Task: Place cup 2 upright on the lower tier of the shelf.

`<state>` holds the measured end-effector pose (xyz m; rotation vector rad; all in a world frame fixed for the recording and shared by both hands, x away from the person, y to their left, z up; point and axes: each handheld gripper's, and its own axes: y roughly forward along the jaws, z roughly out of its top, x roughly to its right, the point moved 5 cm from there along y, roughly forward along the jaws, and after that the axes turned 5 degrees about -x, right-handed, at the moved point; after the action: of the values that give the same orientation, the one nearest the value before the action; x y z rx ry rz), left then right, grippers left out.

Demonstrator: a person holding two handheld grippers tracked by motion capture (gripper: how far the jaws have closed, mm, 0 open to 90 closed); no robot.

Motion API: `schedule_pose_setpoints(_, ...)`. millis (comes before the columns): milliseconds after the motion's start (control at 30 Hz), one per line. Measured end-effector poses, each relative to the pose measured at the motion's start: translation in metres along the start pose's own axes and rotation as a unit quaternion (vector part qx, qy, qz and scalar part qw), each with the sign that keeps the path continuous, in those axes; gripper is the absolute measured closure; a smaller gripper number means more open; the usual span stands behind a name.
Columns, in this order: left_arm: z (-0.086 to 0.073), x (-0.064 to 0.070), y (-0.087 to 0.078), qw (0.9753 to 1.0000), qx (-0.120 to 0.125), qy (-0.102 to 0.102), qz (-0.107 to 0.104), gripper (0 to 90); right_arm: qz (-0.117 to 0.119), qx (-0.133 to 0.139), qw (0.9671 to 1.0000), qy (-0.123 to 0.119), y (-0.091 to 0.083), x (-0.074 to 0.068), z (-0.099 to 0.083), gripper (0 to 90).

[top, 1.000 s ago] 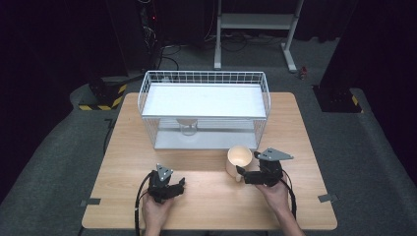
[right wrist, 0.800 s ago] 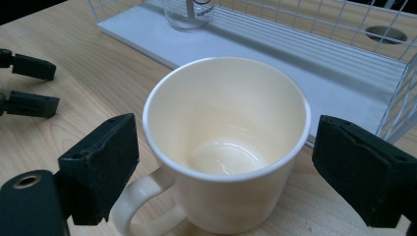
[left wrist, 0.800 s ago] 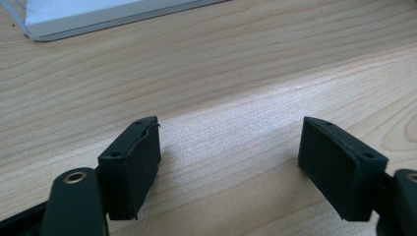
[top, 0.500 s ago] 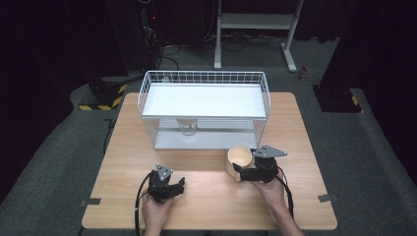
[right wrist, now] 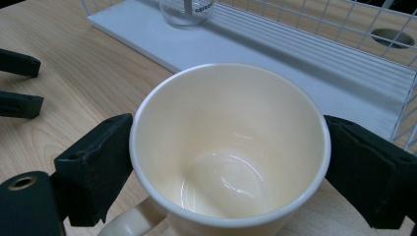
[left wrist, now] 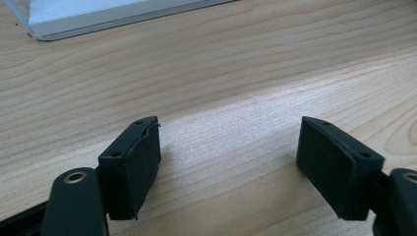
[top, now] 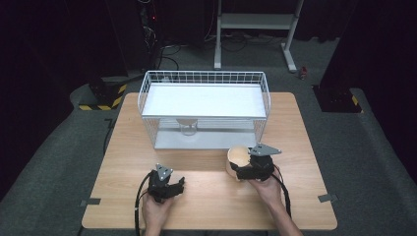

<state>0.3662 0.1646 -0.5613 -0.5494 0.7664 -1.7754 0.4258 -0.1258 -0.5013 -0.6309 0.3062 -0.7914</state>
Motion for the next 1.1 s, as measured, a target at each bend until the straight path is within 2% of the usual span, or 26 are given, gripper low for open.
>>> schedule_pose_setpoints(233, -0.0002, -0.0001, -0.0002, 1.0, -0.002, 0.002, 0.001, 24.6, -0.003, 0.0, 1.0, 0.001, 0.004, 0.0, 0.0014, 9.0)
schedule_pose_setpoints(667, 0.0, 0.0004, 0.0, 1.0, 0.0, 0.0, 0.001, 24.3, -0.008, -0.011, 0.9998, -0.012, 0.0093, 0.0001, -0.0002, 9.4)
schedule_pose_setpoints(1100, -0.0002, 0.0002, -0.0002, 1.0, -0.002, 0.001, 0.001, 24.4, -0.008, -0.009, 0.9999, -0.002, 0.0075, 0.0019, 0.0015, 9.8)
